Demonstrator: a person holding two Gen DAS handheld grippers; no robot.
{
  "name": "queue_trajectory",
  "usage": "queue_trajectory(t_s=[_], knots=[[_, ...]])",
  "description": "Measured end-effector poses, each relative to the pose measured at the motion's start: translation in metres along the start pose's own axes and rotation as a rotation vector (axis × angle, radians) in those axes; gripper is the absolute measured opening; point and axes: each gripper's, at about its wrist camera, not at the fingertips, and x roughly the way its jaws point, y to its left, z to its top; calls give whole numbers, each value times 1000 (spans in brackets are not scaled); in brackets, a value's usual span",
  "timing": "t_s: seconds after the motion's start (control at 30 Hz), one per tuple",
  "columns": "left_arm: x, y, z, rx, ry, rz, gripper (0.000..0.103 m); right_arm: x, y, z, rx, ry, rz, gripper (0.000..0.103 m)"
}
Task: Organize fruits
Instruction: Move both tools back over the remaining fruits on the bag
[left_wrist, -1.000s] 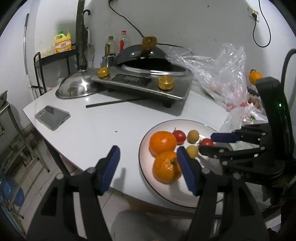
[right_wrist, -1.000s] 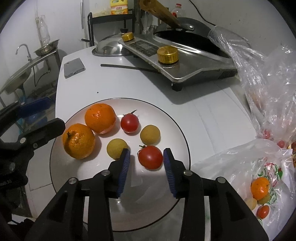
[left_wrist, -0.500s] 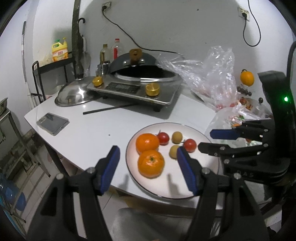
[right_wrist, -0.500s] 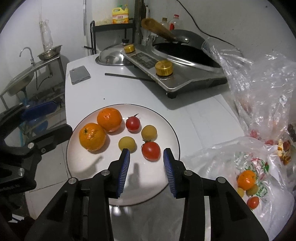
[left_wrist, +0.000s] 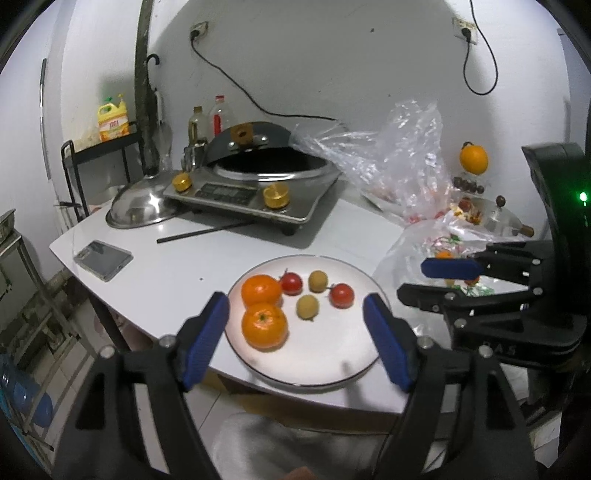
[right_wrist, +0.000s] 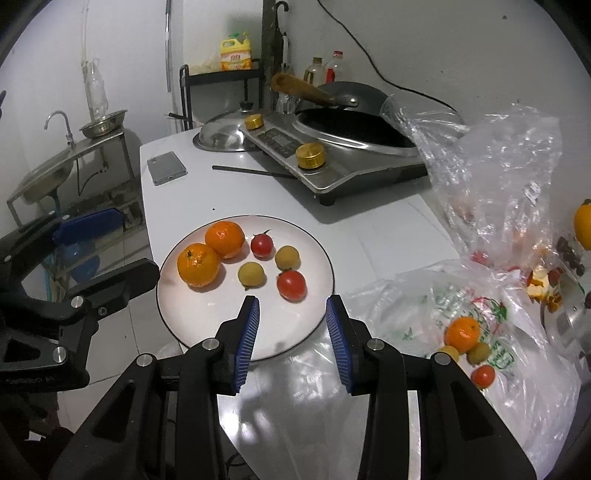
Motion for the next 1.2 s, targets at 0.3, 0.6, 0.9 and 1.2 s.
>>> queue_trajectory(t_s=[0.3, 0.6, 0.9, 1.2], knots=[[-8, -29, 5, 52, -6, -4, 76, -26, -18, -17, 28, -24, -11, 40], [-12, -62, 9, 105, 1, -4, 76, -50, -42, -35, 74, -62, -17, 40], [-11, -98, 11, 139, 1, -13, 76, -68, -71, -53, 112, -78, -29, 40], [-3, -132, 13, 169, 9, -24, 76, -86, -100, -66, 118, -96, -51, 40]])
